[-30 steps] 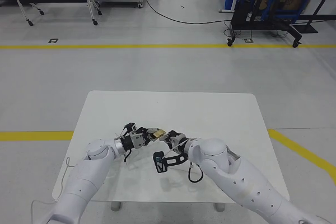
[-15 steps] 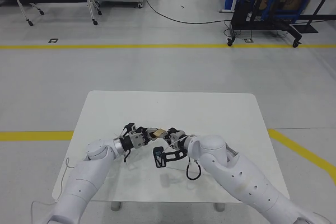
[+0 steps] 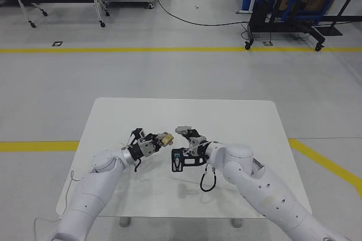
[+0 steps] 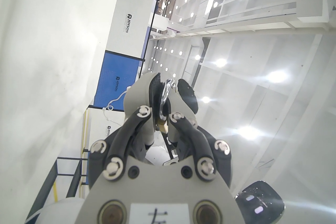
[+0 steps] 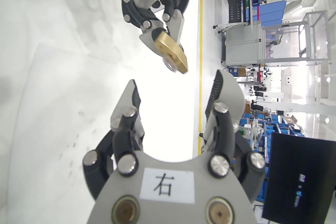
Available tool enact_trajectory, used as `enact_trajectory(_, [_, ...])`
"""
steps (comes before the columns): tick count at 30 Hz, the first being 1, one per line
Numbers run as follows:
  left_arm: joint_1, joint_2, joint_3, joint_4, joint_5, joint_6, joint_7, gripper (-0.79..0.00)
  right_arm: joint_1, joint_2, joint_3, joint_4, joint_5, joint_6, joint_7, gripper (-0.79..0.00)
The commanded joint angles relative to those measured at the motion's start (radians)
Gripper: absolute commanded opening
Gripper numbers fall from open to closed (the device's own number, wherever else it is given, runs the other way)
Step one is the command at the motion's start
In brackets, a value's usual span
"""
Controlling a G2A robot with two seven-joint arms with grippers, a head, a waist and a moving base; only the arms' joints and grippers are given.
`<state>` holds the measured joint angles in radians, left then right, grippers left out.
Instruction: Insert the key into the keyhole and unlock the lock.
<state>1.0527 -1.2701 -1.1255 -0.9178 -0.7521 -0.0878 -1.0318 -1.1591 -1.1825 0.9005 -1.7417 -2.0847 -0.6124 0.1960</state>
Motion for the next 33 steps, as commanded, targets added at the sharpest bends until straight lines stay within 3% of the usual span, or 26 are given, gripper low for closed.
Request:
enact_trajectory(1, [0.006, 0.003, -0.005, -0.016, 0.039, -0.044, 0.034, -0.785, 0.001, 0.0, -0.002, 0.0, -0.003, -0.001, 0.001, 0.0])
enact_trajectory(5, [0.026, 0.007, -0.019, -0.054, 0.083, -0.119, 0.093, -0.785, 0.001, 0.0, -0.002, 0.0, -0.003, -0.001, 0.001, 0.0])
enact_trajectory(9, [0.053, 0.013, -0.034, -0.107, 0.196, -0.235, 0.225, -0.785, -0.013, 0.0, 0.007, 0.003, 0.013, 0.029, -0.006, 0.0])
enact_trajectory(10, [0.065, 0.014, -0.04, -0.12, 0.225, -0.262, 0.275, -0.785, -0.023, -0.001, 0.017, 0.005, 0.035, 0.05, -0.018, -0.043])
enact_trajectory(12, [0.089, 0.014, -0.042, -0.152, 0.279, -0.284, 0.368, -0.785, -0.04, -0.001, 0.035, 0.014, 0.073, 0.086, -0.047, -0.394])
enact_trajectory(15, [0.125, 0.013, -0.047, -0.201, 0.312, -0.285, 0.482, -0.785, -0.05, 0.0, 0.039, 0.032, 0.1, 0.096, -0.111, -0.459])
enact_trajectory(21, [0.173, 0.007, -0.053, -0.259, 0.255, -0.267, 0.541, -0.785, -0.04, -0.005, 0.02, 0.079, 0.107, 0.122, -0.221, -0.477])
enact_trajectory(33, [0.169, 0.003, -0.054, -0.253, 0.226, -0.219, 0.482, -0.785, 0.007, -0.039, -0.108, 0.115, -0.07, 0.249, -0.142, -0.456])
